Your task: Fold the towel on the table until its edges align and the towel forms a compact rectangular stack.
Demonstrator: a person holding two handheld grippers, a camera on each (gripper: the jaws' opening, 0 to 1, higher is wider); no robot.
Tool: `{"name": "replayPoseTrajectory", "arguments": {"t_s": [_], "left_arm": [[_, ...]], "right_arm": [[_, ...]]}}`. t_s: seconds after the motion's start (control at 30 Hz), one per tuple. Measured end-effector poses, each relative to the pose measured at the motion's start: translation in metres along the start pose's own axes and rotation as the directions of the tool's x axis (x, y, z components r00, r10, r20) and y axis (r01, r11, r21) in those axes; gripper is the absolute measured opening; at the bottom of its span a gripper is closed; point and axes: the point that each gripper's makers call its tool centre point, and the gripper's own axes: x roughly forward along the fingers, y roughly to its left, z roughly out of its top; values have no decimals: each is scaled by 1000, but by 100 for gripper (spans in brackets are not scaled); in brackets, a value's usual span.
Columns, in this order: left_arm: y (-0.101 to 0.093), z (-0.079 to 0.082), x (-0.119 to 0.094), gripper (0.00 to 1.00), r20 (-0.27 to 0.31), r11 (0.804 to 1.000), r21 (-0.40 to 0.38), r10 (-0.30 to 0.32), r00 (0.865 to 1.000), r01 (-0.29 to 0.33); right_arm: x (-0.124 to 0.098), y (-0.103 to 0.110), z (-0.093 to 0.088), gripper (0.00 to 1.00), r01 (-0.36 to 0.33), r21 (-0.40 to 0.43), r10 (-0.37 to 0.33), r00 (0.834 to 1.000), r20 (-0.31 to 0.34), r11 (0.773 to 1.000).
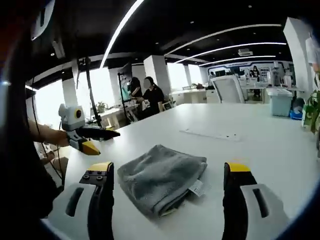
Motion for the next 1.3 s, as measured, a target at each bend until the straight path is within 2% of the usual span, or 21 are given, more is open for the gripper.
{"name": "replayPoseTrajectory", "arguments": {"t_s": [0.07,0.13,0.2,0.3,0.47,0.67,0.97,1.3], "left_arm": [[0,0,-11,89,5,1000,0,20,1000,-20],[-1,1,-21,98,15,999,-2,34,999,-34],[-1,8,-33,99,43,998,2,60,997,-60],[-5,20,-48,99,85,996,-22,85,993,-83],[-13,28,-62,99,103,994,-10,108,989,-108],[-21,35,-73,99,132,991,-7,133,982,-133],[-21,39,-88,99,155,986,-2,163,974,-165],[-24,41,-90,99,168,983,-7,180,969,-181]], "right_arm": [[-14,5,5,99,1,-22,-1,1000,5,1000],[-26,5,13,99,35,-54,-34,999,25,998],[-39,9,20,99,45,-53,-42,998,54,998],[-52,13,22,99,57,-64,-53,997,63,996],[-67,18,19,99,70,-69,-66,996,59,995],[-74,20,19,99,76,-51,-72,995,74,996],[-81,25,20,99,73,-59,-68,994,87,996],[-90,25,20,99,76,-53,-71,994,86,996]]}}
